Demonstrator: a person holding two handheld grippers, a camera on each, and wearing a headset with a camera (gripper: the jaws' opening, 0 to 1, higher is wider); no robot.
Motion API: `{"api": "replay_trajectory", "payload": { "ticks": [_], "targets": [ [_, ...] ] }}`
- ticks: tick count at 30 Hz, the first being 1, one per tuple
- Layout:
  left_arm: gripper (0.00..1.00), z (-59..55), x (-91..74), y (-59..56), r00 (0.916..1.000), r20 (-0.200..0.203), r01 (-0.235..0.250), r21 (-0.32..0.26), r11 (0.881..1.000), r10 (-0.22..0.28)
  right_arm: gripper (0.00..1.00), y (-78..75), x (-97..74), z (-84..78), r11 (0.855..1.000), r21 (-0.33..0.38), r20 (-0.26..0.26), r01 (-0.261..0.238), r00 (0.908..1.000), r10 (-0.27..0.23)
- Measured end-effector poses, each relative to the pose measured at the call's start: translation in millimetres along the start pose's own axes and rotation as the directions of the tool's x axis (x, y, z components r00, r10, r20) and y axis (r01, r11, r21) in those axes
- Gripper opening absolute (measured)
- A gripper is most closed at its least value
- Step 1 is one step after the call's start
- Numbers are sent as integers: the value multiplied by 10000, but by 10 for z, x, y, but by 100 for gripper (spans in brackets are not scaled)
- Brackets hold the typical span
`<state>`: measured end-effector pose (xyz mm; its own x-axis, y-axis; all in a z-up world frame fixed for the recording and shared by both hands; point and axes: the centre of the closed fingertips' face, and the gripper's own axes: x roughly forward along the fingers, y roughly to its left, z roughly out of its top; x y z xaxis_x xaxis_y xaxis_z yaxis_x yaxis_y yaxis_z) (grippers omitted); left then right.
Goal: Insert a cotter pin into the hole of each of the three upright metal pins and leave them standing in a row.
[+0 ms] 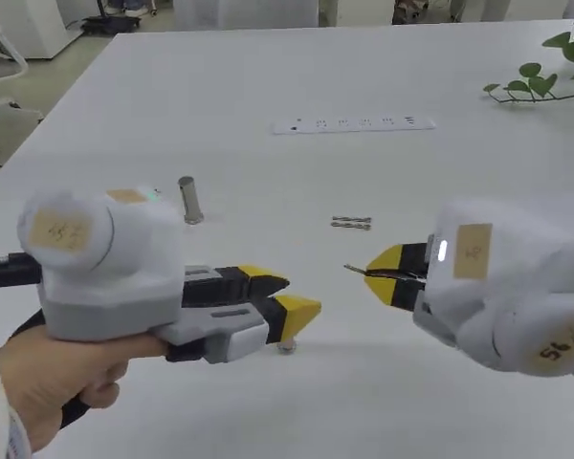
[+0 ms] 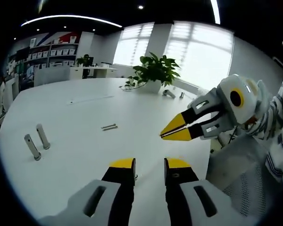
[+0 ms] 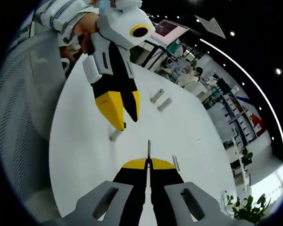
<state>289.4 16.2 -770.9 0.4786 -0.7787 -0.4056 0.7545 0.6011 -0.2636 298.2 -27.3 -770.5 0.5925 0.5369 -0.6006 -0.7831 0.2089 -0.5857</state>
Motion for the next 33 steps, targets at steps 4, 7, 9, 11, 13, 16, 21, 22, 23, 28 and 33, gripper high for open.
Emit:
{"api": "replay_trajectory", "payload": {
  "ticks": [4, 7, 9, 11, 13, 16, 21, 22, 23, 28, 33],
  "targets": [
    [20, -2, 82, -77, 9998, -58, 196, -40, 9998, -196, 1, 57, -21, 36, 9996, -272, 32, 41, 10000, -40],
    [18, -18, 124, -135, 9992, -138, 372, -70, 9993, -373, 1, 99, -26, 41, 9992, -404, 17, 38, 10000, -38],
    [16, -18, 143, -159, 9988, -113, 467, -167, 9988, -469, 1, 127, -28, 38, 9990, -458, 0, 7, 10000, -7],
    [14, -15, 157, -189, 9984, -70, 552, -224, 9982, -554, 1, 164, -26, 27, 9989, -473, -23, -51, 10000, 50],
    [10, -14, 171, -209, 9981, -37, 616, -294, 9977, -618, 1, 187, -31, 13, 9985, -542, -42, -65, 10000, 63],
    [8, -24, 191, -235, 9974, -50, 714, -346, 9968, -716, 1, 190, -44, -10, 9985, -551, -88, -42, 10000, 37],
    [7, -28, 208, -277, 9959, -64, 903, -431, 9950, -907, 1, 198, -48, -37, 9985, -546, -137, -56, 9999, 49],
    [7, -26, 210, -284, 9956, -57, 933, -449, 9946, -936, 1, 199, -47, -41, 9985, -535, -146, -62, 9999, 54],
    [7, -22, 212, -289, 9954, -45, 949, -456, 9944, -952, 1, 199, -47, -43, 9987, -512, -144, -52, 9999, 45],
    [6, -16, 224, -297, 9946, -85, 1032, -427, 9937, -1037, 1, 208, -50, -38, 9988, -499, -112, -20, 9999, 15],
    [6, -19, 231, -315, 9934, -152, 1129, -413, 9928, -1136, 2, 229, -50, -13, 9979, -641, -26, -11, 10000, 10]
  ]
}}
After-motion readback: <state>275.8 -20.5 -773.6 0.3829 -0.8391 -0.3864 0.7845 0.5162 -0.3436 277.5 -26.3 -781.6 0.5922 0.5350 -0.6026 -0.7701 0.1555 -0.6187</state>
